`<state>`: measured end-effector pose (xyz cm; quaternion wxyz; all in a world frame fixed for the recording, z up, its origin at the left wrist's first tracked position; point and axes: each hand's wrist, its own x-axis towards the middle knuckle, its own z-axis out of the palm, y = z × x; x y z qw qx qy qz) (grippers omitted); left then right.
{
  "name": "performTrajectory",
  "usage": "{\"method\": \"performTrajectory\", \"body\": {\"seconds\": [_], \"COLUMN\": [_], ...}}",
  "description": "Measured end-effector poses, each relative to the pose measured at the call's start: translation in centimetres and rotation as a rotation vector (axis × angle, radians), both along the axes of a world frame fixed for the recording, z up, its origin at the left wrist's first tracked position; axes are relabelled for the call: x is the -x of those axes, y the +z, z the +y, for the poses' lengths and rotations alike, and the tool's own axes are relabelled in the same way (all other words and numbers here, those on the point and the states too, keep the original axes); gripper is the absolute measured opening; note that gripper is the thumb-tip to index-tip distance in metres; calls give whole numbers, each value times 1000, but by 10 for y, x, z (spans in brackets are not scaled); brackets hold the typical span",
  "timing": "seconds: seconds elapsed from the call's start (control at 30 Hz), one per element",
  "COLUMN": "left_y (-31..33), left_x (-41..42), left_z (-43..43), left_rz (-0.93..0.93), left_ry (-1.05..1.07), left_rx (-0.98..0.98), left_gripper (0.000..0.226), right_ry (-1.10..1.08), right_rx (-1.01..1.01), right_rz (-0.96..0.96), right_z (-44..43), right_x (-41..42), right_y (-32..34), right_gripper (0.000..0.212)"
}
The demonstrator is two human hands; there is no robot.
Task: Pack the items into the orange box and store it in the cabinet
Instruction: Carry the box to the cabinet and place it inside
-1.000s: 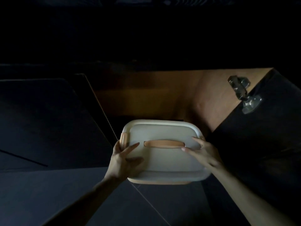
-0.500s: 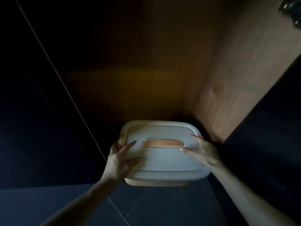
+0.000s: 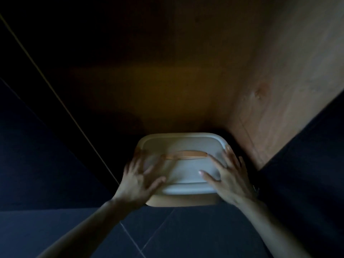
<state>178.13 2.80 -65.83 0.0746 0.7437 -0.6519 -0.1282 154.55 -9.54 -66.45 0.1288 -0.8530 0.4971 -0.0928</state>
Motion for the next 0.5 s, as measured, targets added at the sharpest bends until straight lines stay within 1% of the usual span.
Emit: {"method": "performTrajectory", "body": {"seconds": [0.03, 0.07, 0.1, 0.13, 0.17, 0.2, 0.23, 0.27, 0.3, 0.4, 0.5], "left_y": [-3, -4, -6, -7, -8, -10, -12, -15, -16, -20, -25], "left_x": [2, 7, 7, 7, 7, 5, 3, 0, -1, -7, -15], "left_z": [-3, -4, -6, -7, -9, -13, -17, -21, -24, -34, -44], "left_rz": [-80, -158, -214, -235, -212, -199, -192, -189, -219, -228, -169], "left_ry": [-50, -146, -215, -239, -241, -234, -213, -206, -192, -131, -92], "left_rx": [53, 96, 114, 106, 120, 155, 147, 176, 203, 241, 215], "left_gripper": [70, 73, 78, 81, 83, 85, 87, 90, 91, 97, 99], "right_ry": [102, 192, 271, 323, 320, 302, 275, 263, 257, 241, 244], "right_rx": [62, 165, 168, 160, 116, 144, 146, 202, 201, 195, 158], "right_rz": [25, 53, 91, 112, 92, 50, 37, 13, 14, -23, 14], "right_z": [4, 6, 13, 14, 13, 8, 4, 0, 0, -11, -26], "right_x": [-2, -3, -5, -5, -6, -7, -8, -9, -12, -19, -25], "right_y": [4, 2, 0, -4, -2, -6, -7, -12, -12, -19, -17], "right_gripper": [83, 82, 83, 84, 83, 82, 80, 79, 79, 87, 96]}}
